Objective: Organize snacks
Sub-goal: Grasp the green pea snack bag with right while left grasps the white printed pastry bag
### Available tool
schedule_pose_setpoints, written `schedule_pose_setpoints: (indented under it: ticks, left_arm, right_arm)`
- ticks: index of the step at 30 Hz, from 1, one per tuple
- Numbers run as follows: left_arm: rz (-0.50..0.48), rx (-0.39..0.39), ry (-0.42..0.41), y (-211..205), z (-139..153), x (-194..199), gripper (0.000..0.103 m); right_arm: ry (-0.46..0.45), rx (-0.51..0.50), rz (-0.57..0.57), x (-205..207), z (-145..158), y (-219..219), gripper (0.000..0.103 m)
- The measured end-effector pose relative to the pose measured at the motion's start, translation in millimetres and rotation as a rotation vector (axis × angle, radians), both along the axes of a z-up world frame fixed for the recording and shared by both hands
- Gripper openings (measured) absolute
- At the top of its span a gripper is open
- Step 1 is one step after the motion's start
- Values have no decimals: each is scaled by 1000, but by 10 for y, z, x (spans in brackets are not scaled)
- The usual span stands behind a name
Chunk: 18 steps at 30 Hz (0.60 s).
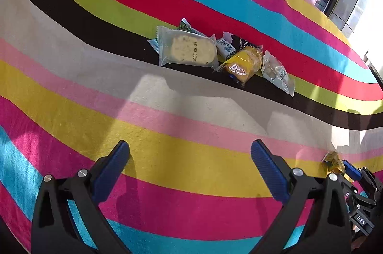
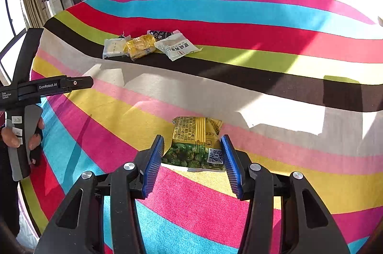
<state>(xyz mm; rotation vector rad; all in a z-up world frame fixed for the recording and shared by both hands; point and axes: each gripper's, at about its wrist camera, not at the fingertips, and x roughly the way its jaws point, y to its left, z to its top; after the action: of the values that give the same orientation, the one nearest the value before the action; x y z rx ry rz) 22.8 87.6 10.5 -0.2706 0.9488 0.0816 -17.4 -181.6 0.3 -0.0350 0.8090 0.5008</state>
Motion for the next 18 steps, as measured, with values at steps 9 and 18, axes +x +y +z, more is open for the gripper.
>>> schedule_pose_setpoints:
  ticks: [9, 18]
  left_arm:
    - [-312, 159, -33, -1193, 228, 748, 101]
    - [-456, 421, 56, -1468, -25, 1555, 101]
  right_arm:
    - [61, 134, -30, 135, 10, -136, 49]
    - [67, 163, -25, 109, 17, -202, 49]
